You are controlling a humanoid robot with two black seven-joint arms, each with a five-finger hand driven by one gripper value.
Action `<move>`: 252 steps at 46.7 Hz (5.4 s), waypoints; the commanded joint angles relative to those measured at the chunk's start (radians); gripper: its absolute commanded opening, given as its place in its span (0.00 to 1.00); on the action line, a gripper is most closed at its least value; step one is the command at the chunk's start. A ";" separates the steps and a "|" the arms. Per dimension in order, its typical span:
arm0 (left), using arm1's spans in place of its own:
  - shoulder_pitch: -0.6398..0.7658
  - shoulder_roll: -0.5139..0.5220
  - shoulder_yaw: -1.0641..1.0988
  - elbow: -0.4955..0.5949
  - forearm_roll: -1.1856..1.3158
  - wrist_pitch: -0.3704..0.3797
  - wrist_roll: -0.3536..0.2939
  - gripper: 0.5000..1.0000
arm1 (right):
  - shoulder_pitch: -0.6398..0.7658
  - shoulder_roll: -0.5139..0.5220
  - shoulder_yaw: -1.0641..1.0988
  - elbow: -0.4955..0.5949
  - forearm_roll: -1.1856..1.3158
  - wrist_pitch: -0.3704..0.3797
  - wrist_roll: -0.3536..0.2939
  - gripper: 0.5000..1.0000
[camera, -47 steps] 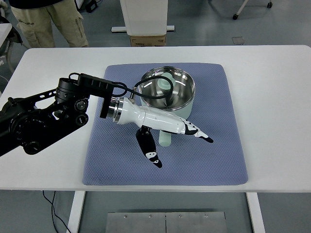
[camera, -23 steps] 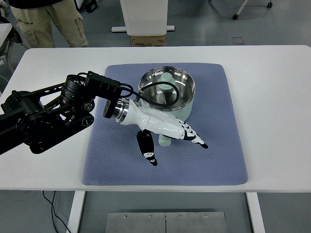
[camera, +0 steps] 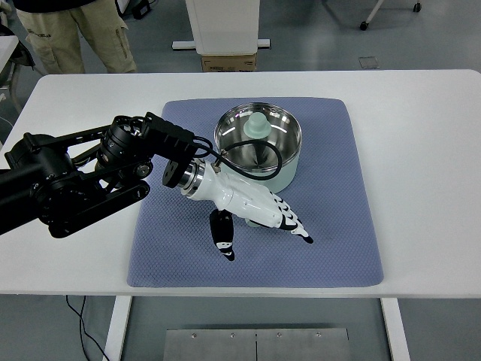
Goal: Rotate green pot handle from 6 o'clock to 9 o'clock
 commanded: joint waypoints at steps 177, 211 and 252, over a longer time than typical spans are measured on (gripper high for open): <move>-0.411 0.210 0.458 0.055 0.379 0.023 -0.095 1.00 | 0.000 0.000 0.000 0.000 0.000 0.000 0.000 1.00; -0.415 0.215 0.515 0.055 0.307 0.114 -0.095 1.00 | 0.000 0.000 0.000 0.000 0.000 0.000 0.000 1.00; -0.320 0.236 0.359 0.026 -0.734 0.266 -0.095 1.00 | 0.000 0.000 0.000 0.000 0.000 0.000 0.000 1.00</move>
